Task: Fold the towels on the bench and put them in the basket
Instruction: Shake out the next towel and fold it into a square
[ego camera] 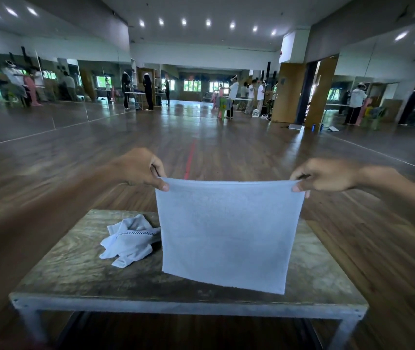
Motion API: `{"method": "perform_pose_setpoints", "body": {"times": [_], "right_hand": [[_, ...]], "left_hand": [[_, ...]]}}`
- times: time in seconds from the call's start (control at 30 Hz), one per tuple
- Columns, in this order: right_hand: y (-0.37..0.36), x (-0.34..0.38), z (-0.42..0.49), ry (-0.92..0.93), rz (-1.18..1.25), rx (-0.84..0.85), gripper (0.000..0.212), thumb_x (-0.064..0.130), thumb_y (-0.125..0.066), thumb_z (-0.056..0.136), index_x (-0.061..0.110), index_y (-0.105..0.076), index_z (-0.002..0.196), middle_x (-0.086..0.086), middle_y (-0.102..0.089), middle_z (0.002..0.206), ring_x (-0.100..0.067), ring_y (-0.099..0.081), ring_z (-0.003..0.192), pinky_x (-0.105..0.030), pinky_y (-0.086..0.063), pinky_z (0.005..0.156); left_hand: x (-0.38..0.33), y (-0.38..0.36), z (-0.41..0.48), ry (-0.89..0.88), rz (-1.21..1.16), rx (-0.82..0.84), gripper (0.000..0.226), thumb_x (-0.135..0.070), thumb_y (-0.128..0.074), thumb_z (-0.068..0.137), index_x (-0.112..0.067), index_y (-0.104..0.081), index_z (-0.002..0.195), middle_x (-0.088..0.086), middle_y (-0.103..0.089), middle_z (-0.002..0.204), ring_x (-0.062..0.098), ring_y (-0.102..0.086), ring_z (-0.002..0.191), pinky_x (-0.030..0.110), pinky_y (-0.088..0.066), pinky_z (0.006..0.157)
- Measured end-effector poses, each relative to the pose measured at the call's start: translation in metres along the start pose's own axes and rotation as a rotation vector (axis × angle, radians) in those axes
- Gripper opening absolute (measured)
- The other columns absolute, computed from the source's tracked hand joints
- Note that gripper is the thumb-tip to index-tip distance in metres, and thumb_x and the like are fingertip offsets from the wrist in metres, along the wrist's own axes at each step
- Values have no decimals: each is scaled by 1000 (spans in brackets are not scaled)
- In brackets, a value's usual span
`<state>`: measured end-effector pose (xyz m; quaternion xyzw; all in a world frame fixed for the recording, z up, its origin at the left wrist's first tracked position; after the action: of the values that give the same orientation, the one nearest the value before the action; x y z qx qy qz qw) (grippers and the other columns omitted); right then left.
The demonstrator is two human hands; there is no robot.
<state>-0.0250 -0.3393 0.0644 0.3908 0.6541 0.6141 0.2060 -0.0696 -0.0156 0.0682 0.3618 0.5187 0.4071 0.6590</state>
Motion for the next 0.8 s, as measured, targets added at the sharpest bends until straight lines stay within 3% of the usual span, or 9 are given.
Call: {"method": "perform_pose_setpoints", "body": {"times": [0.07,0.13,0.3,0.37,0.47,0.53,0.67,0.73,0.8], "right_hand": [[-8,-9,5,-41,72,55,10,21,-58,93,18,-68,97,6,-74,88,-9,-70,79,-11,-42,63],[-24,-18,8,-96,115,173,10,23,-59,93,19,-65,98,10,-74,89,-12,-71,84,-15,-42,63],[-52,-43,31,-173,234,277,10,19,-55,94,15,-62,101,8,-72,91,-13,-70,89,-18,-45,65],[-59,-54,49,-197,215,209,11,17,-53,96,15,-62,101,8,-70,90,-9,-69,85,-18,-46,64],[-64,-68,84,-162,211,-27,13,4,-56,91,14,-63,86,-5,-67,79,-19,-64,77,-19,-44,60],[-67,-82,102,-163,155,-194,20,3,-61,86,20,-62,76,-7,-66,76,-21,-61,78,-25,-44,66],[-88,-95,108,-222,76,-400,23,9,-58,78,32,-64,78,1,-68,76,-19,-63,79,-28,-50,70],[-112,-100,103,-253,57,-443,20,14,-58,79,32,-64,79,2,-66,74,-24,-64,80,-33,-50,70],[-143,-103,100,-212,-30,-484,18,13,-59,80,27,-67,88,0,-69,84,-26,-64,85,-34,-47,71]], "left_hand": [[7,-5,2,22,-49,36,18,-29,-85,66,-19,-74,76,-5,-71,72,1,-60,64,14,-44,63],[12,-20,1,43,-107,150,17,-26,-83,69,-17,-74,79,2,-74,79,8,-64,71,22,-47,72],[22,-63,3,48,-89,373,10,-16,-76,78,-9,-73,84,3,-74,79,8,-67,70,15,-48,71],[32,-75,12,49,-76,338,6,-14,-74,80,-9,-72,83,6,-73,81,10,-66,71,18,-48,70],[47,-82,31,54,25,92,4,-15,-73,79,-12,-70,79,2,-71,79,10,-59,68,20,-45,66],[60,-91,39,89,77,-38,4,-18,-73,78,-18,-69,78,0,-69,79,12,-60,73,24,-45,71],[84,-122,39,187,74,-138,9,-25,-67,79,-33,-63,75,-6,-62,73,19,-62,82,31,-48,82],[89,-144,30,207,128,-160,6,-25,-61,83,-29,-66,84,-3,-63,75,21,-58,80,29,-42,78],[94,-171,19,179,156,-158,9,-25,-58,87,-25,-67,90,0,-69,81,24,-61,84,28,-35,71]]}}
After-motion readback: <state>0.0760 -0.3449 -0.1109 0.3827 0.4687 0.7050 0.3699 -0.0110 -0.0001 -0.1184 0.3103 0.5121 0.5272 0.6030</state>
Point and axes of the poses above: each hand's wrist, its own z-axis towards the middle knuckle, its own y-axis out of the back of the hand, x = y × z, the point moved 10 cm from there along z, towards the middle knuckle
